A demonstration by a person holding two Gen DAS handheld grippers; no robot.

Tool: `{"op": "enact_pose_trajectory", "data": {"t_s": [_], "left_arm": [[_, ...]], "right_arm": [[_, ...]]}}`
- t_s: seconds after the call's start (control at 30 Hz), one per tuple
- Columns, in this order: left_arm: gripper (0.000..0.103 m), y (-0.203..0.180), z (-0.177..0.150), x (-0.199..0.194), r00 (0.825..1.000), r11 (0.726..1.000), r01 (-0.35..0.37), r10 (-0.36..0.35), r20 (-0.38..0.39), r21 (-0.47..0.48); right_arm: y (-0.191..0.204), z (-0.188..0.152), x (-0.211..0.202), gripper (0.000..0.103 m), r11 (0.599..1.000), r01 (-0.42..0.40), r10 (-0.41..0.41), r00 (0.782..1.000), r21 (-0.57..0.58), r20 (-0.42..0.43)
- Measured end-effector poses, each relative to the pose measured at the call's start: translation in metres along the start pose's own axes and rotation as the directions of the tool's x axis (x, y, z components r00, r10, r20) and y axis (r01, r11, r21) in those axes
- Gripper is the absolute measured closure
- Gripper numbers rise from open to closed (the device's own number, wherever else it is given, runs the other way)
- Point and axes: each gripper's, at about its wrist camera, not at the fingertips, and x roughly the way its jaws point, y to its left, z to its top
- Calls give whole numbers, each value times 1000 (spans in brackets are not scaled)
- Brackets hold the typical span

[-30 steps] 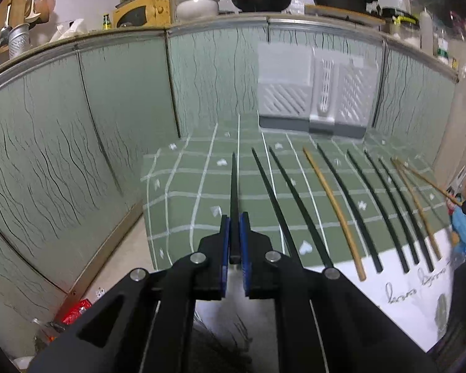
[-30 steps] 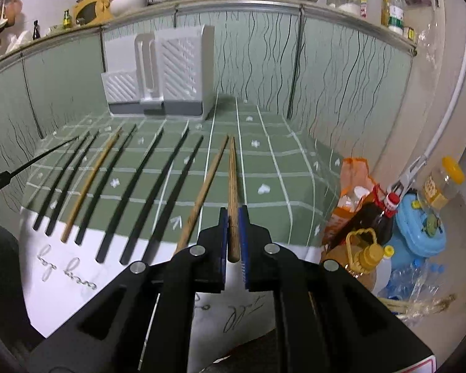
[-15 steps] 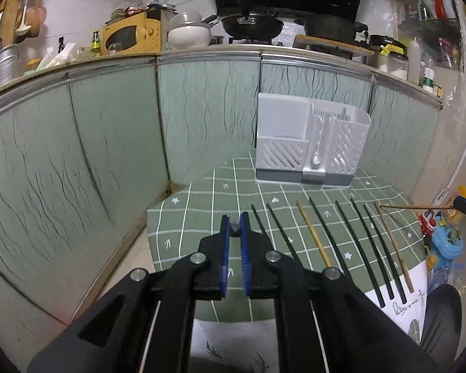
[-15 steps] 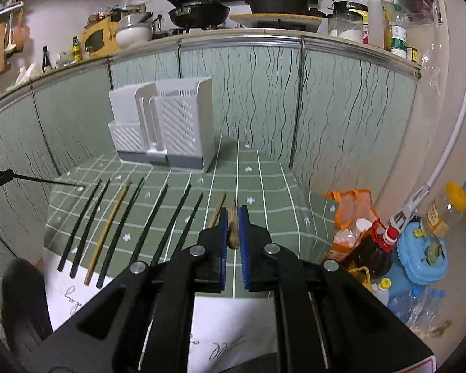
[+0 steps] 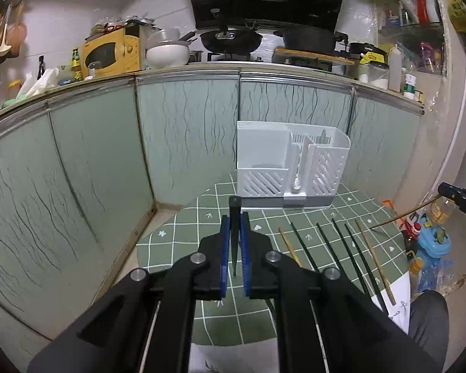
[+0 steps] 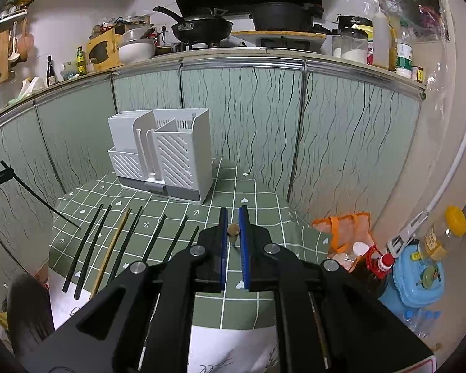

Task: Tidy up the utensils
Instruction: 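Lift both held chopsticks upright and carry them over the white utensil holder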

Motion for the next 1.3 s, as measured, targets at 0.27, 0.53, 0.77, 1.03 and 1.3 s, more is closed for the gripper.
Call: {"op": "enact_pose_trajectory", "data": {"t_s": [0.27,0.53,0.77,1.03,1.3], "left_arm": [[95,2,11,5,1000,1000,24,-23,-4,9],[95,0,26,10,998,997,69,-68,-12,23],[95,-8,56,20,988,987,155,-155,-11,33],[95,-37,107,44,966,964,258,-258,-14,63],[95,-67,169,56,943,941,326,-330,32,89]], "right_arm": [[-3,21,3,96,999,-44,44,999,-18,-17],[-2,45,-1,97,996,-76,75,997,-38,-13],[7,70,3,97,990,-134,134,991,-51,-10],[28,112,8,97,975,-206,207,978,-86,4],[40,186,5,97,961,-253,262,962,-111,71]]}}
